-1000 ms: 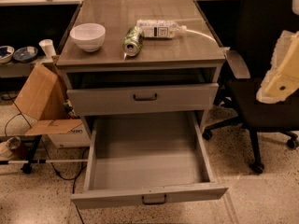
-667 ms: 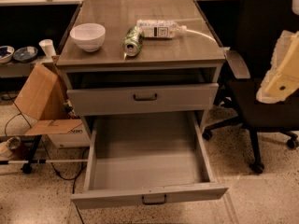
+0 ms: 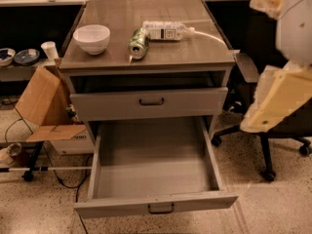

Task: Close middle drawer

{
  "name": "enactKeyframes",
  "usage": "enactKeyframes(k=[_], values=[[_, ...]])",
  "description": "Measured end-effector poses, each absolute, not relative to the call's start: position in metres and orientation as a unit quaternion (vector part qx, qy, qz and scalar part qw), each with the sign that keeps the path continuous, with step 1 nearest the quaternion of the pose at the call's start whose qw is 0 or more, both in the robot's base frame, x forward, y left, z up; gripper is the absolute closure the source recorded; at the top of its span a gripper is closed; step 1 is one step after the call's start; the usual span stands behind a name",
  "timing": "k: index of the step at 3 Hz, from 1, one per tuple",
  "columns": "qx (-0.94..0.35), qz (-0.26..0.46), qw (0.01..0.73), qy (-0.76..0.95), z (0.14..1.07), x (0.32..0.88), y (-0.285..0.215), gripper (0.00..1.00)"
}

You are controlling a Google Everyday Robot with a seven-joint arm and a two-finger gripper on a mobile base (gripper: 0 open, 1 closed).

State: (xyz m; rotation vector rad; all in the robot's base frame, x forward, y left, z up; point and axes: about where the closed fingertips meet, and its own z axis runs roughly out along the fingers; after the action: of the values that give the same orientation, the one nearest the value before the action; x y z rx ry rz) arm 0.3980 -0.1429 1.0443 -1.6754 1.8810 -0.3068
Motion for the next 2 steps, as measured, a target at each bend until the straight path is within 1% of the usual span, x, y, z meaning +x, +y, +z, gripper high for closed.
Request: enactKeyframes(k=[1, 2], values=[[-0.638, -0.105, 0.318, 0.693, 1.011, 0.398, -0.109, 0.0], [-0.638, -0.1, 0.319, 0.694, 0.995, 0.402, -0.1, 0.0]])
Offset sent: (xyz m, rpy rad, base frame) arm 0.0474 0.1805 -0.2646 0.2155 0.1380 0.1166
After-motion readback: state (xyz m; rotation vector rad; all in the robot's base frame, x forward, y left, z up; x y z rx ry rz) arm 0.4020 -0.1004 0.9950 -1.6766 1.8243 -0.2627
